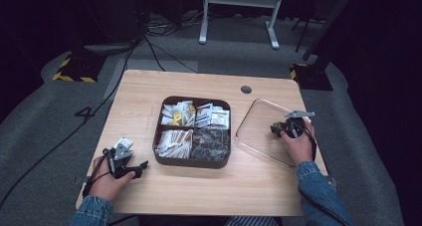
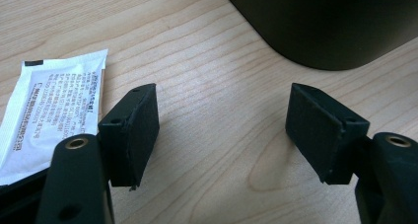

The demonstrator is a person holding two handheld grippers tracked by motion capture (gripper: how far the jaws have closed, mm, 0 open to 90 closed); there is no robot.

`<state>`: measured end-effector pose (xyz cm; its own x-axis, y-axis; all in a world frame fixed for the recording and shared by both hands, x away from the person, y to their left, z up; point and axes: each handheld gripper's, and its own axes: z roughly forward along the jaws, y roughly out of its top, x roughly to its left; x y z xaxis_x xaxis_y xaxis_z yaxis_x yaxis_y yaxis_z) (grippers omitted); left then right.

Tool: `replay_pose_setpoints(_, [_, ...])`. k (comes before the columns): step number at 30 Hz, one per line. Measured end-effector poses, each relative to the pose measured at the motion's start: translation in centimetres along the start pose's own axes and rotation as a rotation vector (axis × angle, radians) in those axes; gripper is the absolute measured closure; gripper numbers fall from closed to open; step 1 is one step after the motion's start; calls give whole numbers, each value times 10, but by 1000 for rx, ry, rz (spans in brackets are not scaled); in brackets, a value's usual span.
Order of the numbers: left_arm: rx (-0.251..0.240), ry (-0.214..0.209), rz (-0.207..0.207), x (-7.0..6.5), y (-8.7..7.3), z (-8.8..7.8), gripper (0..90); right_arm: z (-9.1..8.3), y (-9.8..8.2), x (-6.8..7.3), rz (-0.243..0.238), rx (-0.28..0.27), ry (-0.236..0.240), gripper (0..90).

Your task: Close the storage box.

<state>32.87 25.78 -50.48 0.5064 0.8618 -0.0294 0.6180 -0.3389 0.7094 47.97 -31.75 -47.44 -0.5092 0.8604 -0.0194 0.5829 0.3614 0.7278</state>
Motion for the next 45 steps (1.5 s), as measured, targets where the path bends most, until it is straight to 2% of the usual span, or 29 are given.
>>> replay_pose_setpoints(11, [-2, 7, 2, -1, -1, -2, 313, -22, 25, 7, -37, -58, 27, 590])
replay_pose_setpoints(13, [15, 14, 7, -1, 0, -4, 336, -25, 30, 9, -45, -62, 31, 590])
replay_pose_setpoints(18, [2, 18, 25, -5, 4, -10, 338, -27, 38, 13, -62, -69, 41, 590])
replay_pose_setpoints(23, [-16, 15, 16, -9, 3, -18, 343, -30, 49, 21, -82, -86, 62, 590])
replay_pose_setpoints(32, [-10, 20, 0, -8, -4, -24, 350, -34, 65, 32, -95, -101, 91, 590])
replay_pose_setpoints(36, [-13, 22, -10, -8, -7, -27, 350, -36, 75, 41, -95, -104, 91, 590])
replay_pose_setpoints(40, [-10, 27, -14, -7, -10, -30, 351, -37, 85, 51, -102, -113, 117, 590])
replay_pose_setpoints(45, [-14, 35, -19, -6, -12, -32, 351, -36, 98, 70, -114, -117, 144, 590])
